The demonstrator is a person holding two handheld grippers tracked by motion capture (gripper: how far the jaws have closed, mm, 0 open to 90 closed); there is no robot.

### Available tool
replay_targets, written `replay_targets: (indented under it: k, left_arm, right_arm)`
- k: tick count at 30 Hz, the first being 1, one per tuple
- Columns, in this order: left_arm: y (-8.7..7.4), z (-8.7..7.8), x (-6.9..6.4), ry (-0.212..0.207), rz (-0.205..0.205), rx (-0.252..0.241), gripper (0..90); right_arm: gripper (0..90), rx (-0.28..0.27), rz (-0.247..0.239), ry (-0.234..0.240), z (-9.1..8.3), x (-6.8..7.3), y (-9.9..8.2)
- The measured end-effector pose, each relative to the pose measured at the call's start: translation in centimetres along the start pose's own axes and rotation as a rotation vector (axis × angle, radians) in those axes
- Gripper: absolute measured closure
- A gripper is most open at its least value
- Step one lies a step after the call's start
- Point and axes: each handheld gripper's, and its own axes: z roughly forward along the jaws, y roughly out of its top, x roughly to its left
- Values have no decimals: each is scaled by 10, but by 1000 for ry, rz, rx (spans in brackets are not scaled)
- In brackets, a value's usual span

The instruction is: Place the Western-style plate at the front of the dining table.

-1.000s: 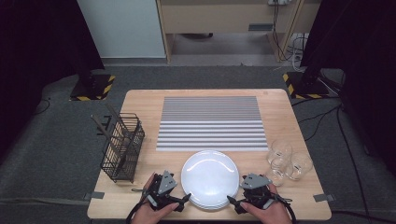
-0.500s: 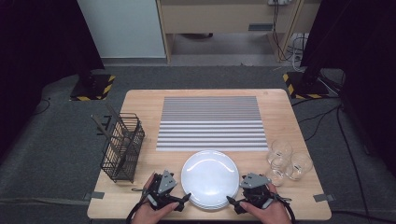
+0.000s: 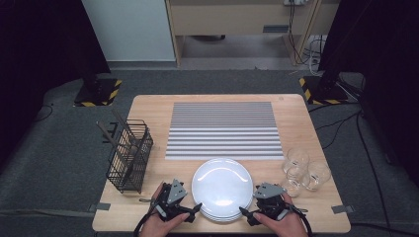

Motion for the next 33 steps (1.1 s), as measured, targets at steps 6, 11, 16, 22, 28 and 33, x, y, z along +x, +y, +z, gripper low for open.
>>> replay_targets:
  k: [6, 11, 16, 22, 28, 33]
  left_arm:
    - [0, 1, 1, 8, -2, -2, 39]
    - [1, 2, 2, 16, -8, -7, 39]
    - [1, 3, 2, 18, -3, -7, 39]
    - [2, 6, 2, 26, -1, -11, 37]
    - [3, 7, 4, 30, -3, -18, 39]
    - [4, 9, 4, 36, 2, -24, 39]
  right_arm:
    - [71, 1, 5, -3, 1, -1, 1]
    - [70, -2, 14, -7, 3, -3, 1]
    - [72, -4, 18, -13, 4, -4, 2]
    - [67, -10, 24, -19, 7, -5, 3]
    - [65, -12, 25, -21, 9, -7, 4]
    - [64, -17, 31, -25, 11, -7, 5]
